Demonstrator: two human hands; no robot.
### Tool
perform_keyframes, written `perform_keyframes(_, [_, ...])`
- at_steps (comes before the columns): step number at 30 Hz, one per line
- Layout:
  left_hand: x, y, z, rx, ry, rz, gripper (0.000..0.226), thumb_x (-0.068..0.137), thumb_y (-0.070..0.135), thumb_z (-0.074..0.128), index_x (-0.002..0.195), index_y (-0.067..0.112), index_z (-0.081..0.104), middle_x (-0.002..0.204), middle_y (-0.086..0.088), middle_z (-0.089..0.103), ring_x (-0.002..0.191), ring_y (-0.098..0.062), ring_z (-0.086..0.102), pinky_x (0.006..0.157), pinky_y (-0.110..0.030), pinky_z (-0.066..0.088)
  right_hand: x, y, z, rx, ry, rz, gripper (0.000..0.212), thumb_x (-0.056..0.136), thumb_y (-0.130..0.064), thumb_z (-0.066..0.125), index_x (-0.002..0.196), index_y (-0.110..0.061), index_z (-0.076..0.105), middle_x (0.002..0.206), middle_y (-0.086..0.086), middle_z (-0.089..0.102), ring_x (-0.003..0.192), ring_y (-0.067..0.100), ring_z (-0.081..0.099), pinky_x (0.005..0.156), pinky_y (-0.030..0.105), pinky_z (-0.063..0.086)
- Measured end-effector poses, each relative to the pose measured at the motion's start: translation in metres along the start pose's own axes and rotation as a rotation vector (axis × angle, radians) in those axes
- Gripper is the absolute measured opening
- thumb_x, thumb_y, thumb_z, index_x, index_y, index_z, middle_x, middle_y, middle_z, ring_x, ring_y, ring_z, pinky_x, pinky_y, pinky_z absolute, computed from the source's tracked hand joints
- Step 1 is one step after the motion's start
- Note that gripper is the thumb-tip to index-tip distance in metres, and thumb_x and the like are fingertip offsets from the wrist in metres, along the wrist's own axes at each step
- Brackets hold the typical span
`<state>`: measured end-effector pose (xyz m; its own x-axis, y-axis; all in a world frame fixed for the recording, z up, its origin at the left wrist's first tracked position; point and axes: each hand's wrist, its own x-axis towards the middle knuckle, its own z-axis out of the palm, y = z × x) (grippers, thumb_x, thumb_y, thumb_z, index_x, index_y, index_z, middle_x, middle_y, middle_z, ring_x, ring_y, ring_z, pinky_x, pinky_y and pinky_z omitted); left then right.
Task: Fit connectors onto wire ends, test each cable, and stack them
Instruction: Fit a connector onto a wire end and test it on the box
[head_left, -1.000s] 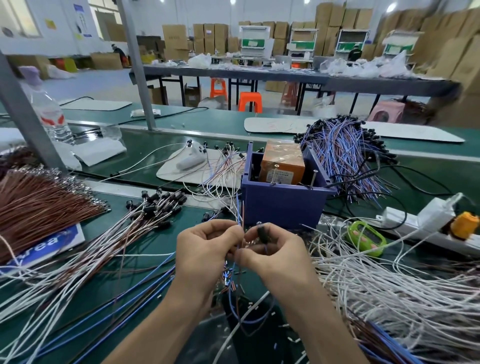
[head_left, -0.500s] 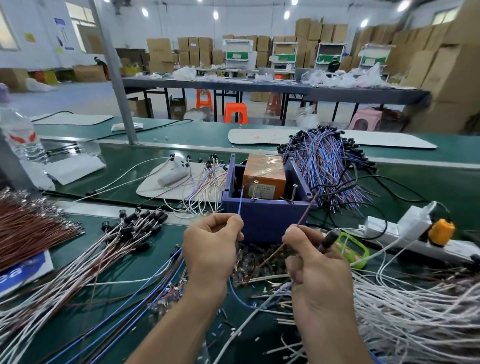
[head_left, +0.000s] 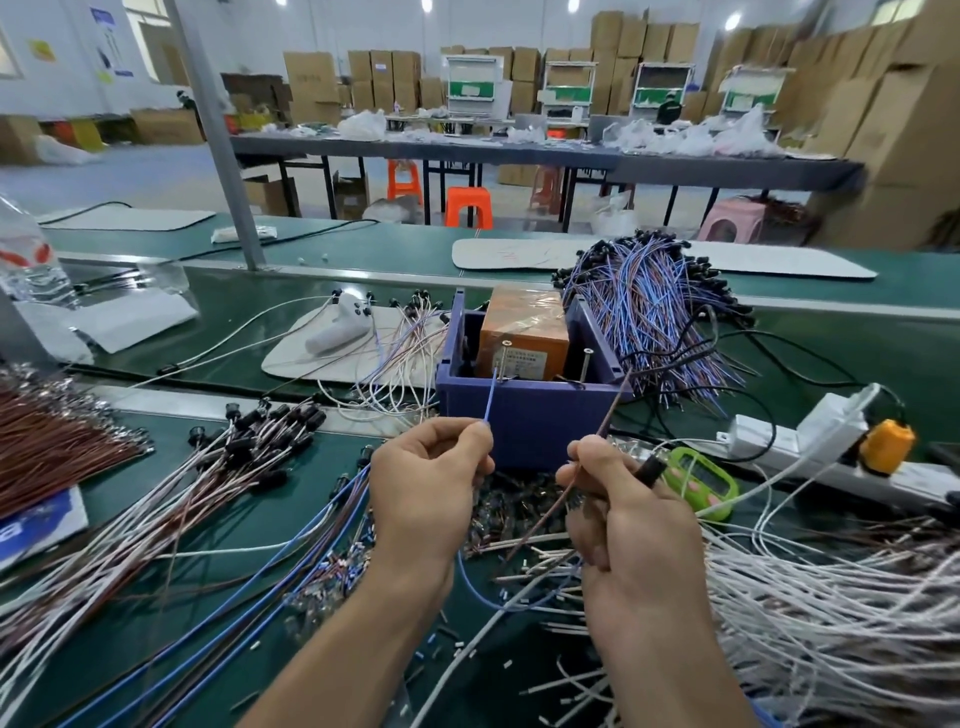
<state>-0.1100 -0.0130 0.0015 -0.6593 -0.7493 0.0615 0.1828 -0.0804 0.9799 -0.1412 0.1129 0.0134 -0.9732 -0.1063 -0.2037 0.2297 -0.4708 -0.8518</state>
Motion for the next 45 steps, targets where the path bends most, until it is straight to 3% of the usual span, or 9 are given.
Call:
perform_keyframes(3, [-0.0011, 0.0016, 0.0001, -0.001, -0.017, 0.005, 0.027, 0.088, 0.009, 0.076, 0.070, 0.028, 0.080, 0.056, 0.001, 0.067, 0.050, -0.006, 0.057, 0.053, -0.015, 0.048, 0.0006, 0.0010, 0.0003, -0.003, -0.009, -0.004, 0.018, 0.088, -0.007, 0.073, 0.070, -0.009, 0.070, 0.060, 0.010, 0.064, 0.039, 0.010, 0.026, 0.035, 0.019, 0.021])
perform_keyframes(11, [-0.0013, 0.0027, -0.0004, -0.005, -0.034, 0.014, 0.026, 0.088, 0.009, 0.076, 0.071, 0.028, 0.080, 0.057, 0.000, 0.067, 0.052, -0.006, 0.058, 0.054, -0.015, 0.049, 0.0009, 0.0045, 0.0002, -0.041, -0.031, -0.007, 0.019, 0.087, -0.007, 0.074, 0.069, -0.008, 0.069, 0.061, 0.011, 0.063, 0.039, 0.010, 0.028, 0.035, 0.019, 0.024])
perform_keyframes(30, [0.0017, 0.0012, -0.0021, 0.010, -0.046, 0.009, 0.025, 0.089, 0.011, 0.076, 0.074, 0.032, 0.080, 0.059, 0.000, 0.070, 0.054, -0.006, 0.062, 0.056, -0.016, 0.051, 0.0014, 0.0071, -0.0009, -0.085, -0.031, 0.031, 0.011, 0.085, -0.010, 0.077, 0.079, -0.001, 0.075, 0.060, 0.011, 0.063, 0.039, 0.009, 0.033, 0.036, 0.019, 0.026])
perform_keyframes(36, [0.0021, -0.0002, -0.0010, 0.011, -0.043, 0.012, 0.025, 0.088, 0.009, 0.076, 0.074, 0.029, 0.080, 0.059, 0.000, 0.070, 0.053, -0.006, 0.061, 0.055, -0.015, 0.049, 0.0002, 0.0074, 0.0016, -0.027, -0.029, 0.055, 0.014, 0.082, -0.003, 0.078, 0.091, -0.001, 0.068, 0.057, 0.010, 0.063, 0.034, 0.006, 0.040, 0.033, 0.016, 0.027])
perform_keyframes(39, [0.0026, 0.0005, -0.0026, 0.024, -0.049, 0.012, 0.024, 0.088, 0.011, 0.076, 0.075, 0.030, 0.080, 0.060, -0.001, 0.070, 0.055, -0.006, 0.063, 0.056, -0.015, 0.050, -0.0009, 0.0064, 0.0024, -0.058, -0.031, 0.036, 0.008, 0.083, -0.007, 0.078, 0.082, -0.002, 0.072, 0.058, 0.010, 0.063, 0.037, 0.009, 0.035, 0.035, 0.018, 0.025])
perform_keyframes(42, [0.0015, 0.0016, -0.0034, 0.004, -0.043, -0.002, 0.025, 0.089, 0.010, 0.076, 0.074, 0.030, 0.080, 0.060, -0.001, 0.070, 0.055, -0.007, 0.062, 0.056, -0.015, 0.050, -0.0006, 0.0047, 0.0021, -0.029, 0.040, -0.004, 0.019, 0.086, -0.005, 0.075, 0.067, -0.007, 0.071, 0.055, 0.008, 0.060, 0.038, 0.009, 0.032, 0.036, 0.019, 0.025])
perform_keyframes(45, [-0.0025, 0.0054, -0.0039, -0.034, -0.030, -0.020, 0.026, 0.090, 0.009, 0.074, 0.074, 0.029, 0.081, 0.060, -0.002, 0.070, 0.055, -0.007, 0.063, 0.056, -0.015, 0.051, -0.0023, 0.0019, 0.0025, -0.004, 0.004, -0.019, 0.017, 0.085, -0.002, 0.073, 0.068, -0.004, 0.071, 0.052, 0.008, 0.057, 0.035, 0.007, 0.035, 0.034, 0.017, 0.026])
